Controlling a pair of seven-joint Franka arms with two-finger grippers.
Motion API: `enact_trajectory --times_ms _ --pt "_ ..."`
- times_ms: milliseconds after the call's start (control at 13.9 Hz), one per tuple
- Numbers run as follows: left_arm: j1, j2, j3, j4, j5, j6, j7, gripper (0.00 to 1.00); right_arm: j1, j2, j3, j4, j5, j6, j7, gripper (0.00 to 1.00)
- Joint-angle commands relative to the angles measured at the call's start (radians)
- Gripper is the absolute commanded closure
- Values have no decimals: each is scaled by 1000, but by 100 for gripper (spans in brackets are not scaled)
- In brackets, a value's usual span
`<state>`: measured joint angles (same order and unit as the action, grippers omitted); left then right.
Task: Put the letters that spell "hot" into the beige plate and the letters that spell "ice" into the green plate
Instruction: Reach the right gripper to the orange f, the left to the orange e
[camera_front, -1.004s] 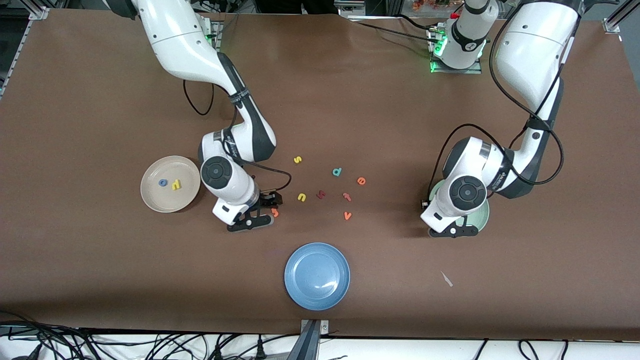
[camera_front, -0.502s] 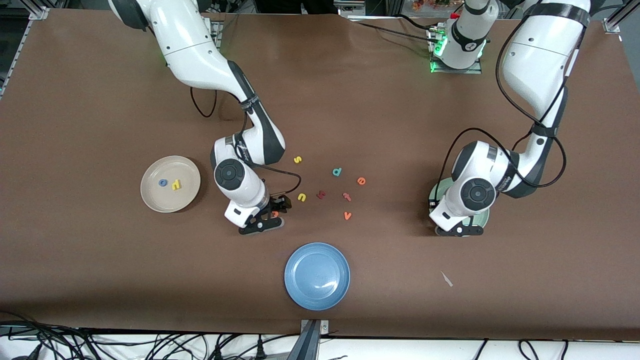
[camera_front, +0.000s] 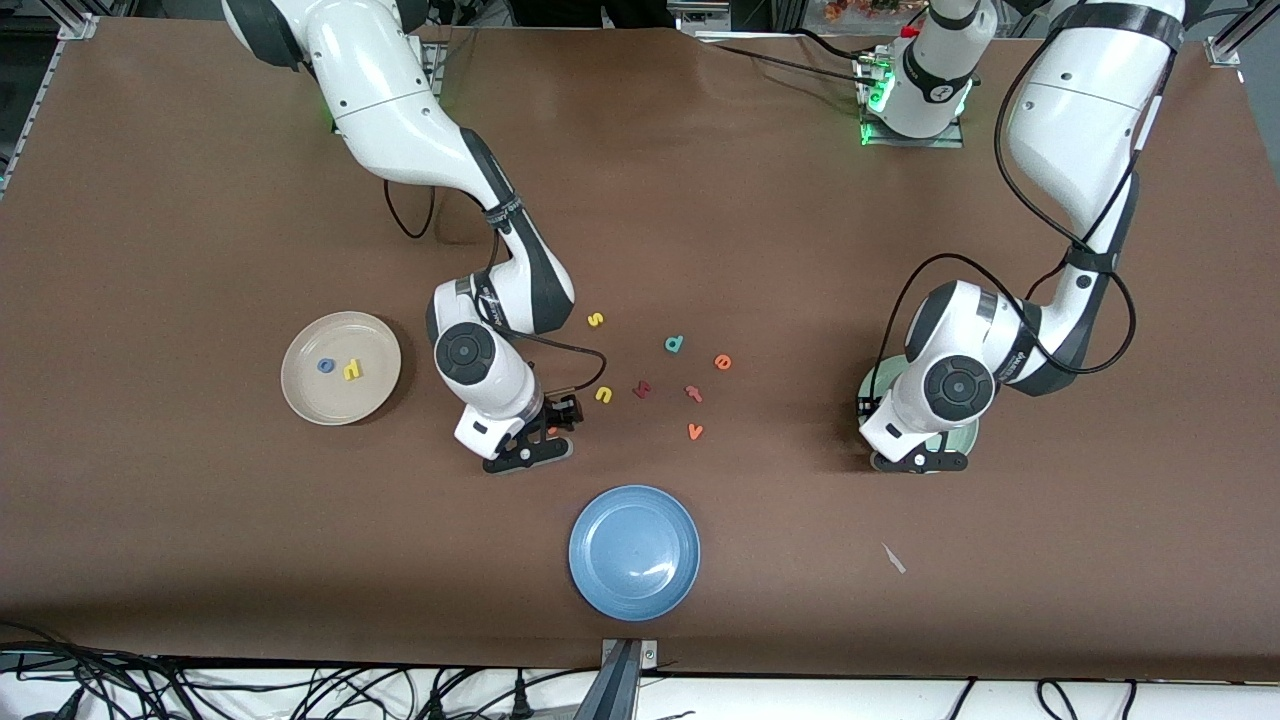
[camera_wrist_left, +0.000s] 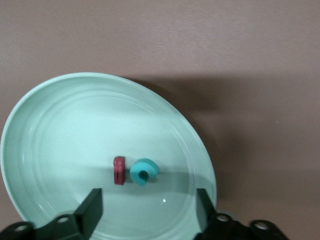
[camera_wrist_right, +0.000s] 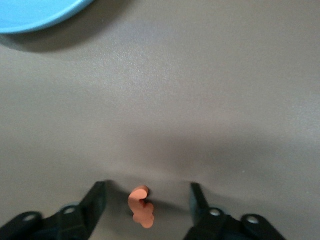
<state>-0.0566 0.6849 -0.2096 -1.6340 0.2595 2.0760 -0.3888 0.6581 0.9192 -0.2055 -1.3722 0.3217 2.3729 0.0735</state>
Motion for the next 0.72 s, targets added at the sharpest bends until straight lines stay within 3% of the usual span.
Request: enact_trajectory --times_ms 0,143,287,430,646 --pt "-6 -73 -33 -7 -78 -72 -1 0 1 20 1 31 5 -6 -11 58" --pt "-6 -84 -88 -7 -124 -79 -39 0 5 21 3 30 5 -6 -8 77" --pt "-21 -79 -143 -1 -147 -70 -195 0 9 23 3 30 4 -6 -8 94" --pt "-73 -73 -149 6 -148 -67 -332 0 9 23 3 30 2 -6 -11 100" --pt "-141 -56 -149 6 -148 -59 -468 0 5 13 0 33 4 -35 -14 100"
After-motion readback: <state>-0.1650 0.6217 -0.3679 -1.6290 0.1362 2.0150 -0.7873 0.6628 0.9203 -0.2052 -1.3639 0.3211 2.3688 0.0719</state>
